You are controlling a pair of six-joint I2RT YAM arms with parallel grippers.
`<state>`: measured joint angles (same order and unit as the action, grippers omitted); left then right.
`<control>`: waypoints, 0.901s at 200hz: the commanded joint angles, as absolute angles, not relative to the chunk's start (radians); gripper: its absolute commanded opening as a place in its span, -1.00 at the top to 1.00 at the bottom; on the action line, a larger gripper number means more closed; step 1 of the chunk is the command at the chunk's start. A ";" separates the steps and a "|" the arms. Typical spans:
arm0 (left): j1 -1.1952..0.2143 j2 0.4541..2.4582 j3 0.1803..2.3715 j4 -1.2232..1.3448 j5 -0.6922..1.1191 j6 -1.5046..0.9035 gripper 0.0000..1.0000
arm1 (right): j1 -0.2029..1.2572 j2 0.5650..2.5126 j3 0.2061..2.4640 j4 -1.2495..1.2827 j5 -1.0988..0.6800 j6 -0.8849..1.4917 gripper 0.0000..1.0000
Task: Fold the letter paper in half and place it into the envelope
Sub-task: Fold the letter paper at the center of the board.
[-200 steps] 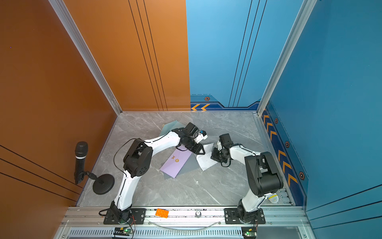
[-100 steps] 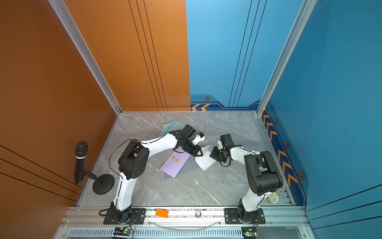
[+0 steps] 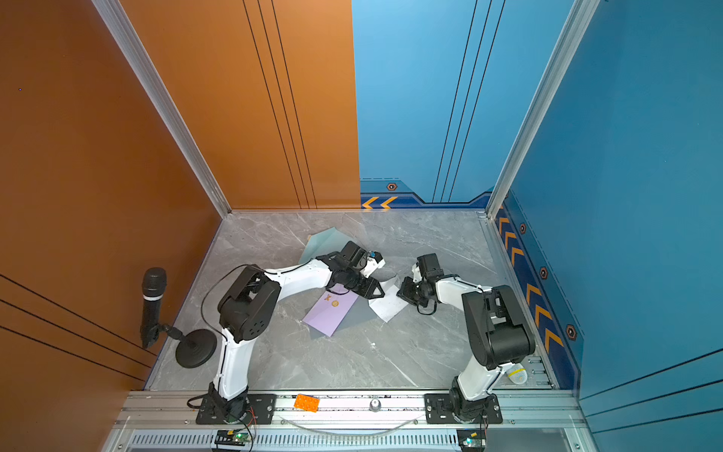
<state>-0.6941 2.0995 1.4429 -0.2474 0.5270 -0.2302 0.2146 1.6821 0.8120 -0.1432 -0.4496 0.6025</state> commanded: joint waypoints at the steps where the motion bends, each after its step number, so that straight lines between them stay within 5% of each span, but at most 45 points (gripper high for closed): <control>1: -0.687 2.045 1.412 -0.182 0.555 -0.251 0.17 | 0.209 1.747 0.754 -0.248 -0.370 0.608 0.52; 109: -0.680 1.969 1.311 -0.080 0.516 -0.263 0.06 | 0.203 1.743 0.748 -0.247 -0.370 0.611 0.48; 180: -0.678 1.919 1.243 -0.076 0.489 -0.265 0.46 | 0.202 1.739 0.746 -0.246 -0.369 0.612 0.48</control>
<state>-0.6857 1.9739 1.2724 -0.0776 0.5148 -0.2672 0.2089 1.6821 0.8074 -0.1356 -0.4633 0.6037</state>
